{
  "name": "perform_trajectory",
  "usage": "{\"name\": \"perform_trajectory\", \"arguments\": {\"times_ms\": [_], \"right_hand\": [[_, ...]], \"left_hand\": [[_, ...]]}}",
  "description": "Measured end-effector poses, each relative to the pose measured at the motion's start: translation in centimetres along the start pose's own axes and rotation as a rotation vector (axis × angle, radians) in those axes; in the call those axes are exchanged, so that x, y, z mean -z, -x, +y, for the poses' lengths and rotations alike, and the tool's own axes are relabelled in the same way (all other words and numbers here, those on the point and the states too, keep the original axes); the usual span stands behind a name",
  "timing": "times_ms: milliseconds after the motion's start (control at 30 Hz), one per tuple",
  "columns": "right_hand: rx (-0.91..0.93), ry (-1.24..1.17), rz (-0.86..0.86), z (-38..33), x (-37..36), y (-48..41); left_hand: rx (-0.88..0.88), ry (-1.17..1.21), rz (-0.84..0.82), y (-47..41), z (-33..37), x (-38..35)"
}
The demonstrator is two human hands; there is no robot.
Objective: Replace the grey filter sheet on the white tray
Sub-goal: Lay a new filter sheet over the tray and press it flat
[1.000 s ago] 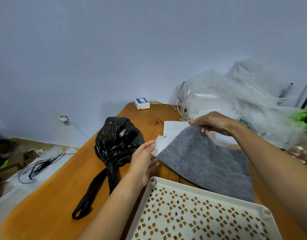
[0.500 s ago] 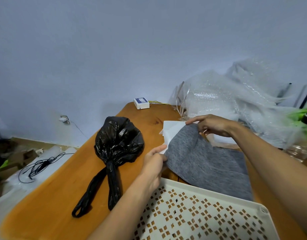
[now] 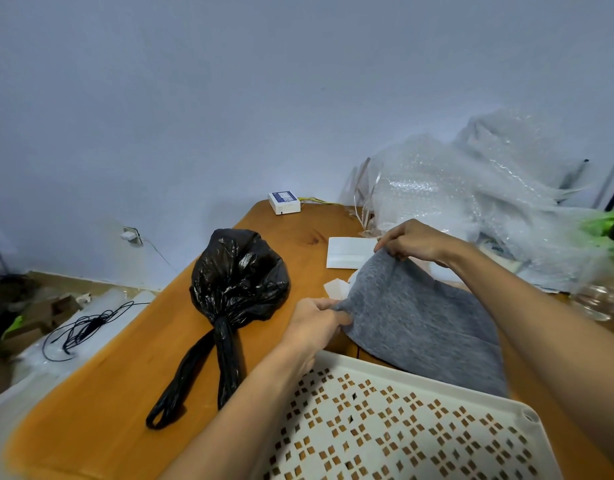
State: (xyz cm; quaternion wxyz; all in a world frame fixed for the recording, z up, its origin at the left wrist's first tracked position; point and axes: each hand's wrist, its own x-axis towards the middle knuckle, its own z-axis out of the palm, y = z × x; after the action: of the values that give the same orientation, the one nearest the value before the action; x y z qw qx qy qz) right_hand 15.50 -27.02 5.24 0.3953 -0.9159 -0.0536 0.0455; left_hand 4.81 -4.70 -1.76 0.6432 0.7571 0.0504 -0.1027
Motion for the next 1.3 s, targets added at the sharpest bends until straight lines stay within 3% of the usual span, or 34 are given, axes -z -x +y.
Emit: {"name": "perform_trajectory", "arguments": {"times_ms": [133, 233, 367, 433, 500, 633, 800, 1033, 1200, 1300], "right_hand": [[0.083, 0.284, 0.066, -0.3, -0.6, -0.2], [0.143, 0.337, 0.076, -1.2, -1.0, 0.2], [0.116, 0.153, 0.085, -1.4, -0.7, 0.8], [0.068, -0.097, 0.023, -0.8, -1.1, 0.9], [0.044, -0.146, -0.012, 0.2, -2.0, 1.0], [-0.009, 0.221, -0.079, 2.3, -4.2, 1.2], [0.02, 0.356, -0.158, 3.8, -7.0, 3.0], [0.06, 0.312, -0.158, 4.4, -7.3, 3.2], [-0.019, 0.062, 0.0, 4.3, -6.4, 0.9], [-0.049, -0.092, -0.011, 3.3, -5.0, -0.9]], "left_hand": [[-0.115, -0.112, -0.008, 0.8, -0.1, -0.4], [-0.126, 0.057, -0.026, 1.2, -0.1, -0.7], [-0.013, 0.263, 0.179, 0.2, -0.1, -0.4], [0.114, 0.376, 0.134, -1.1, -0.1, 0.4], [0.212, 0.403, 0.049, -2.3, -0.1, 1.1], [0.264, 0.231, 0.02, -5.1, -0.1, 2.7], [0.32, 0.008, -0.042, -7.8, 1.3, 4.2], [0.298, -0.182, -0.148, -10.2, 2.6, 3.3], [0.18, -0.167, -0.182, -13.8, 1.7, 2.6], [0.142, -0.16, -0.221, -11.8, 3.7, 2.7]]}}
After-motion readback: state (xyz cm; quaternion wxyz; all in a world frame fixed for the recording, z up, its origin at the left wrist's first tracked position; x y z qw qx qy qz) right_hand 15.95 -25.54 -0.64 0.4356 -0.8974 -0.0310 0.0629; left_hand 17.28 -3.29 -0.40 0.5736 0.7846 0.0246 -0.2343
